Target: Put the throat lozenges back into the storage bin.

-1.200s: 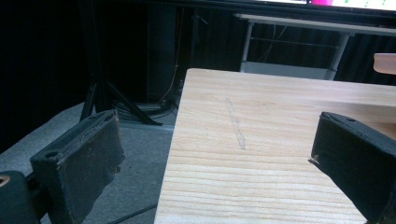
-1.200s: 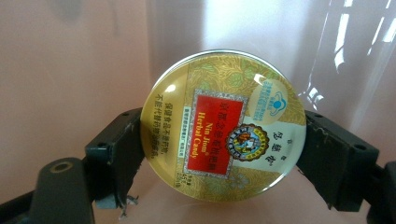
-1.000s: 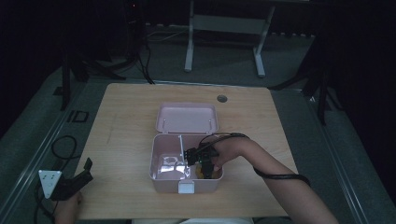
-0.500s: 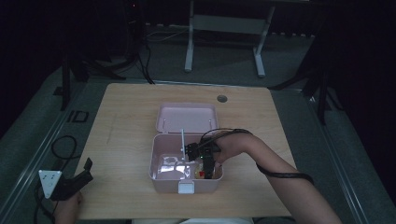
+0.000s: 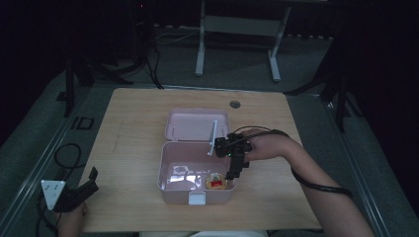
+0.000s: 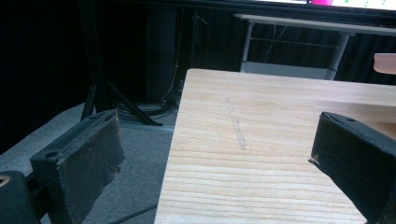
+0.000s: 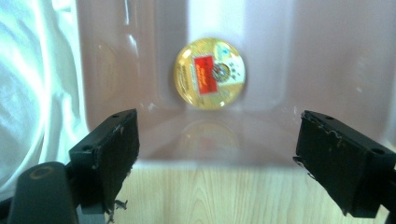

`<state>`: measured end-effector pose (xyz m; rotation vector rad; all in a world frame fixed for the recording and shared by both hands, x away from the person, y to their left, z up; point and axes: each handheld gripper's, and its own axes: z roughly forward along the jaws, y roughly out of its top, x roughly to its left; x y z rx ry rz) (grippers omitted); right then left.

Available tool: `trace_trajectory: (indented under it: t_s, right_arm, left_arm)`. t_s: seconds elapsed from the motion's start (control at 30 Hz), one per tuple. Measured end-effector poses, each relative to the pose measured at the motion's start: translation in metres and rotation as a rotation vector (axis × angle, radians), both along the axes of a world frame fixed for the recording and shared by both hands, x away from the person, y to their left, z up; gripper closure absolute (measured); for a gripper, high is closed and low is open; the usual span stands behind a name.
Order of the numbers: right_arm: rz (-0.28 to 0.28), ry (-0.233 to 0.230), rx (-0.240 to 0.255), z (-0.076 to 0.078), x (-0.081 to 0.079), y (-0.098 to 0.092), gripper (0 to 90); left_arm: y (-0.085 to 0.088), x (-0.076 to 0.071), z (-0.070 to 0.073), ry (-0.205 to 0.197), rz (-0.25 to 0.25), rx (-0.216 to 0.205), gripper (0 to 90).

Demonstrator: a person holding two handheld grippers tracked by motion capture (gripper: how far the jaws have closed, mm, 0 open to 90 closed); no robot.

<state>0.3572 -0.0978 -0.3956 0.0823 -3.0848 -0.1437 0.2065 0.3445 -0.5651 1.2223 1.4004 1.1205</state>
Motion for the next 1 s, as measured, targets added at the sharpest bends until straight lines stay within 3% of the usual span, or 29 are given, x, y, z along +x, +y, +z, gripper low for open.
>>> trace_trajectory:
  t_s: [0.27, 0.5, 0.8, 1.0]
  right_arm:
    - [-0.075, -0.027, 0.078, 0.014, 0.008, -0.045, 13.2]
    - [-0.129, -0.041, 0.107, 0.006, 0.014, -0.078, 13.0]
    - [-0.230, -0.066, 0.186, -0.039, 0.027, -0.117, 12.6]
    - [-0.328, -0.121, 0.318, -0.067, 0.034, -0.138, 12.7]
  left_arm:
    - [0.000, 0.000, 0.000, 0.001, 0.001, 0.000, 2.5]
    - [0.000, 0.000, 0.000, 0.002, 0.002, 0.001, 2.5]
    - [0.000, 0.000, 0.000, 0.001, 0.001, 0.000, 2.5]
    - [0.000, 0.000, 0.000, 0.001, 0.000, 0.000, 2.5]
